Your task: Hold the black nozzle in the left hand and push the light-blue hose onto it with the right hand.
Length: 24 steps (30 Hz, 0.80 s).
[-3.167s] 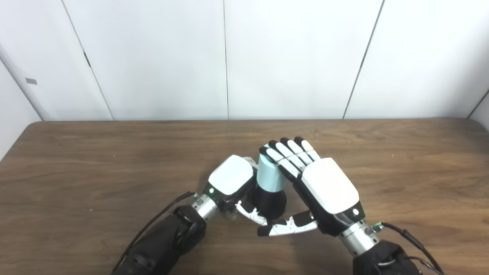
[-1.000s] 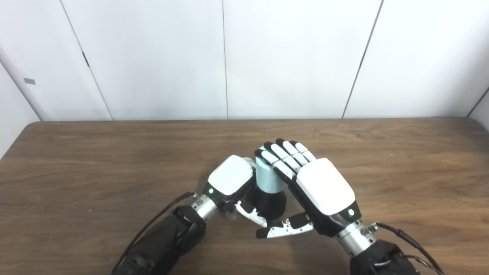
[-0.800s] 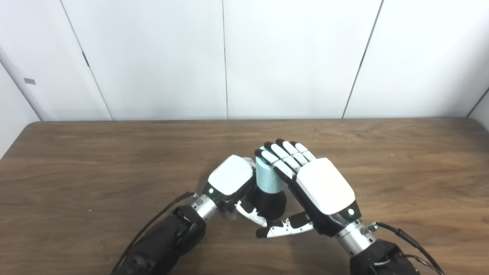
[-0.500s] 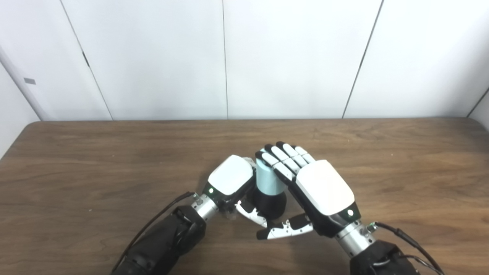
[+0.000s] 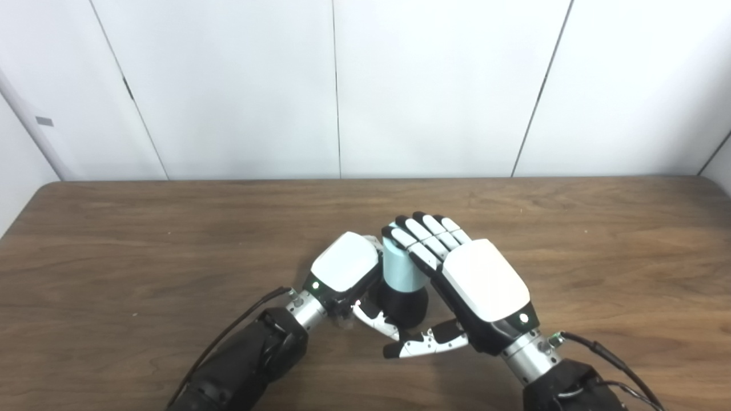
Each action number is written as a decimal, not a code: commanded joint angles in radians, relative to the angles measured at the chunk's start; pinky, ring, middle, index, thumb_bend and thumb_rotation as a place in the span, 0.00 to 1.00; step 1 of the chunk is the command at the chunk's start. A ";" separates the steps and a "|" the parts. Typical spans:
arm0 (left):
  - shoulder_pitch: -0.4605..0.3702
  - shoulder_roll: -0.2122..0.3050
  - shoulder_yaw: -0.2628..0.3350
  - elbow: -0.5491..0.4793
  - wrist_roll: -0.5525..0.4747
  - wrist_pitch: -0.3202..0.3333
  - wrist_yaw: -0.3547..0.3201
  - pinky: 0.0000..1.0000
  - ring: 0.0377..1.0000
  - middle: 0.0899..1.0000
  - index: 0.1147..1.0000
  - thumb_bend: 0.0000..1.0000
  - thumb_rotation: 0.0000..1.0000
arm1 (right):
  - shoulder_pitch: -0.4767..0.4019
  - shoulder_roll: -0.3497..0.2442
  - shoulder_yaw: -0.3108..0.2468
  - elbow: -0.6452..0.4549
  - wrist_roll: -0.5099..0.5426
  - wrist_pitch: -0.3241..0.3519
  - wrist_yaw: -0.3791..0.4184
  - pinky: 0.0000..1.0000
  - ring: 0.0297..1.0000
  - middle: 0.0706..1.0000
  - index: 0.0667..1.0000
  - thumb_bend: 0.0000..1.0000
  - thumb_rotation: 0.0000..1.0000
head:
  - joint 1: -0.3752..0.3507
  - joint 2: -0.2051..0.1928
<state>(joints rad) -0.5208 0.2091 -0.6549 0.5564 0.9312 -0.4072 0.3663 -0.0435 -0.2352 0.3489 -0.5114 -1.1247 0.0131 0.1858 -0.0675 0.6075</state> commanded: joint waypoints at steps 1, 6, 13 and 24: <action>0.243 -0.058 -0.094 0.181 -0.002 -0.029 -0.026 0.64 0.45 0.37 0.46 0.50 0.00 | 0.083 -0.030 0.024 0.084 0.027 -0.044 0.007 0.97 0.94 0.94 0.89 0.91 0.65 | 0.000 0.001; 0.236 -0.062 -0.098 0.209 0.001 -0.051 0.001 0.63 0.46 0.38 0.45 0.50 0.00 | 0.060 -0.008 -0.007 0.064 0.068 -0.074 -0.108 1.00 1.00 1.00 0.98 0.85 0.68 | -0.001 -0.001; 0.234 -0.064 -0.100 0.213 0.001 -0.053 0.002 0.63 0.45 0.40 0.45 0.50 0.00 | 0.029 0.010 -0.028 0.035 0.094 -0.074 -0.123 1.00 1.00 1.00 1.00 0.84 0.70 | 0.000 -0.002; 0.230 -0.070 -0.102 0.228 0.007 -0.048 0.003 0.64 0.45 0.40 0.45 0.50 0.00 | 0.003 0.056 -0.059 0.055 0.112 -0.082 -0.187 1.00 1.00 1.00 1.00 0.85 0.73 | 0.003 -0.015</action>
<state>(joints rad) -0.5314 0.2021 -0.6585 0.5815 0.9328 -0.4187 0.3812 0.0087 -0.1948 0.3131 -0.4464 -1.0342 -0.0443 0.0451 -0.0644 0.5921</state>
